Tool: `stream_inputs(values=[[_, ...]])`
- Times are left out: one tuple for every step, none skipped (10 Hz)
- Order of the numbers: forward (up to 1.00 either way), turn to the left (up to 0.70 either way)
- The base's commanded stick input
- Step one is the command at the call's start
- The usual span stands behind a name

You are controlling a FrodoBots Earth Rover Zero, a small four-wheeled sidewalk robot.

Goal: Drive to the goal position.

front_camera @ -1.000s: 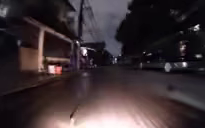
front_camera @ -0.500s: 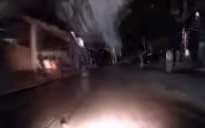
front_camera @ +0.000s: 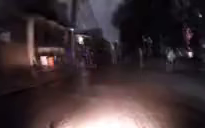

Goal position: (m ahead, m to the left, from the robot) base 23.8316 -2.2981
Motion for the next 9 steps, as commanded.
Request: stream_inputs(values=[[0.30, 0.00], [0.30, 0.00], [0.30, 0.00], [0.30, 0.00], [0.30, 0.00], [0.30, 0.00], [0.30, 0.00], [0.30, 0.00], [0.30, 0.00]])
